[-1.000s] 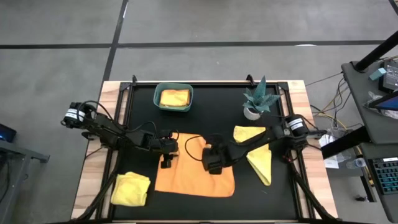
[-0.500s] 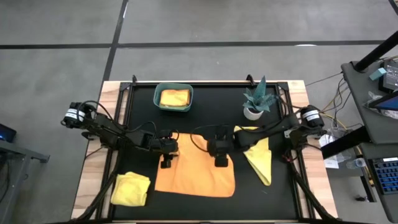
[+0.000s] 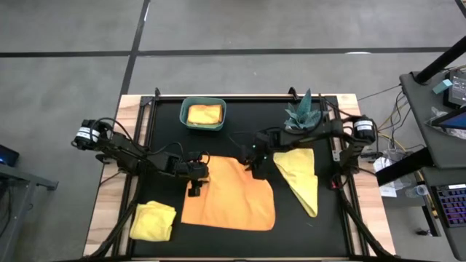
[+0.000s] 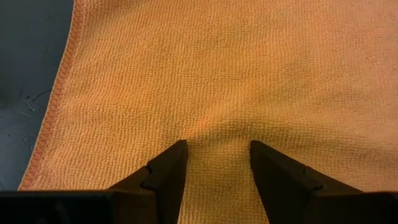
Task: Fold microfiber towels
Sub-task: Fold the orange microfiber cloth
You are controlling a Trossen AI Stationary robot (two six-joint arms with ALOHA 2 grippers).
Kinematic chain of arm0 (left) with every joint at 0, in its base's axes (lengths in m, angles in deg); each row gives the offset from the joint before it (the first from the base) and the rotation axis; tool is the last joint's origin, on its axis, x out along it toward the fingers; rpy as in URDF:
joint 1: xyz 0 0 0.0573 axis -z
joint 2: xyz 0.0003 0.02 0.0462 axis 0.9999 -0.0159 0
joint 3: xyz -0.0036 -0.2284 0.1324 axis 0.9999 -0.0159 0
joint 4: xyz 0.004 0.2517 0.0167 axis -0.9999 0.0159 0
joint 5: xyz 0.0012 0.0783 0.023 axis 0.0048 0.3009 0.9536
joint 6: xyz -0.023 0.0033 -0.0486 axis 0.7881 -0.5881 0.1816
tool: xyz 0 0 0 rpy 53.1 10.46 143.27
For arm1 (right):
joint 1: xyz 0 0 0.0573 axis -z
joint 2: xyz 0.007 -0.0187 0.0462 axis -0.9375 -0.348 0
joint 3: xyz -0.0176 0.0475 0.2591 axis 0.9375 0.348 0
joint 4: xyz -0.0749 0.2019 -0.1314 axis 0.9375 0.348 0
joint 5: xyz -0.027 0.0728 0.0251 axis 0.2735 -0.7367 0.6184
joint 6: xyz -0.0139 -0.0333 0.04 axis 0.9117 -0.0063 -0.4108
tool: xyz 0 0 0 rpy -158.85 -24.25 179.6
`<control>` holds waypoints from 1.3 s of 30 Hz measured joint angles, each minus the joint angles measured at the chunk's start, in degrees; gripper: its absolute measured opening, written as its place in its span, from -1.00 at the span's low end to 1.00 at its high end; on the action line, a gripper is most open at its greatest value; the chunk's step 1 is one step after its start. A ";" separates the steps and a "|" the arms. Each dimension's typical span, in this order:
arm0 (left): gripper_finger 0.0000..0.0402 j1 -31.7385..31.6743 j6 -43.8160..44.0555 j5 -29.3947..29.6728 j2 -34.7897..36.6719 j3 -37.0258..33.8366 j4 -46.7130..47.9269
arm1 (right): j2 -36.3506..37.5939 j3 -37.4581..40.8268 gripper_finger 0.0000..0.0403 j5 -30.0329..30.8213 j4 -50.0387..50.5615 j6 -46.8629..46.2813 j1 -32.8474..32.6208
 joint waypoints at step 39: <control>-0.19 -0.04 4.14 -0.59 0.03 -0.02 9.31 | 0.34 -9.08 -0.96 29.70 19.19 -7.46 -6.89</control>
